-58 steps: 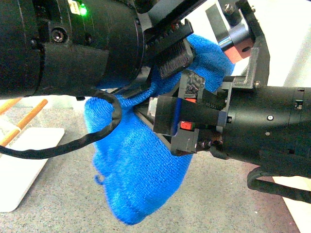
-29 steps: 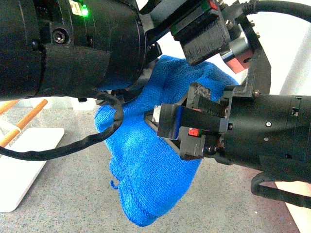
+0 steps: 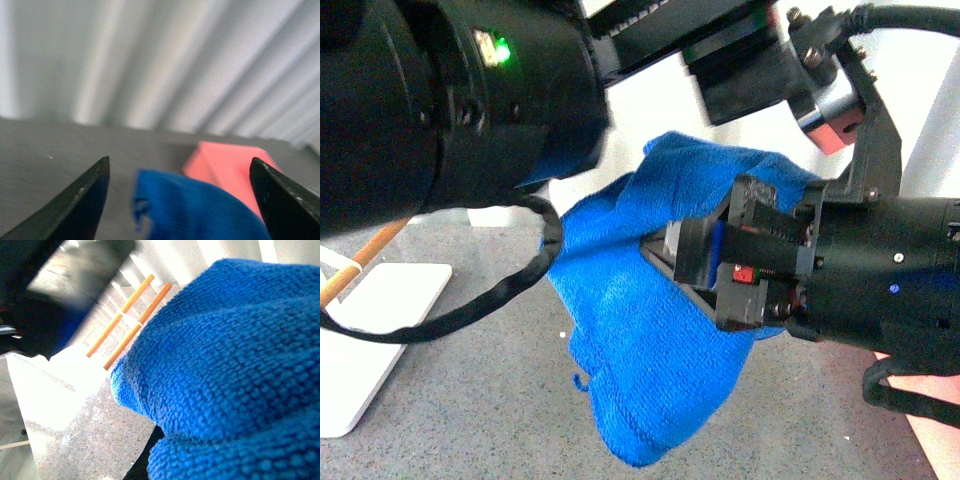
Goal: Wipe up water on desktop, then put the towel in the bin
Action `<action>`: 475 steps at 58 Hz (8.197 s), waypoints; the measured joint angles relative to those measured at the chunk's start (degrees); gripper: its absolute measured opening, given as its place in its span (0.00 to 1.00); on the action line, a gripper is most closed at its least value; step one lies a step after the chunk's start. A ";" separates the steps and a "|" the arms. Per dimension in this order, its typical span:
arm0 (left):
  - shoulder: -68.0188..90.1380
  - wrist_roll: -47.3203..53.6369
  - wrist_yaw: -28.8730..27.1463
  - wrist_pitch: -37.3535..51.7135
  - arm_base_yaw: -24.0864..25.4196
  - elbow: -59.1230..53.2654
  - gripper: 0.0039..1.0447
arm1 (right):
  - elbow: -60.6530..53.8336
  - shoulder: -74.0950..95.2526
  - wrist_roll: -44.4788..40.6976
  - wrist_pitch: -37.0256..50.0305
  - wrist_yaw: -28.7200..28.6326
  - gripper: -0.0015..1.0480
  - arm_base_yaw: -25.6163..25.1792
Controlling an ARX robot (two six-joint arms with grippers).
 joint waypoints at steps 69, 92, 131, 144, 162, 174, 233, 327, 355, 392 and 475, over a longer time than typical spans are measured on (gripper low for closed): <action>-46.75 21.35 14.16 -7.78 29.35 -36.79 0.03 | -1.36 -1.75 -1.66 -1.51 0.46 0.05 -1.07; -60.00 21.35 15.28 -19.67 32.17 -36.81 0.03 | -1.33 -1.77 -2.67 -3.26 1.51 0.05 -0.09; -73.99 21.35 15.28 -33.48 32.17 -36.81 0.03 | -1.33 -1.49 -5.03 -5.81 1.84 0.05 0.94; -84.04 21.35 15.41 -44.37 32.17 -36.81 0.03 | -1.33 -1.46 -5.33 -5.84 1.33 0.05 1.20; -84.80 21.35 15.39 -44.70 32.17 -36.81 0.15 | -1.33 -0.24 -5.38 -5.55 1.33 0.05 1.66; -84.80 21.35 15.41 -44.70 32.17 -36.81 0.49 | -1.11 5.95 -5.81 -6.05 0.81 0.05 1.18; -84.83 21.49 15.41 -44.70 32.17 -36.81 0.94 | 36.72 38.80 -28.30 -41.46 19.32 0.05 -3.67; -84.83 21.49 15.41 -44.70 32.17 -36.81 0.94 | 9.68 0.39 -22.01 -35.63 13.27 0.05 -4.63; -84.83 21.49 15.41 -44.70 32.17 -36.81 0.94 | 32.63 -10.78 -31.15 -68.72 38.25 0.05 -21.16; -84.83 21.51 15.41 -44.70 32.17 -36.81 0.94 | 33.55 0.35 -32.87 -74.77 29.35 0.05 -39.12; -84.83 21.49 15.41 -44.70 32.17 -36.81 0.94 | 32.65 5.01 -31.36 -71.73 26.58 0.93 -37.07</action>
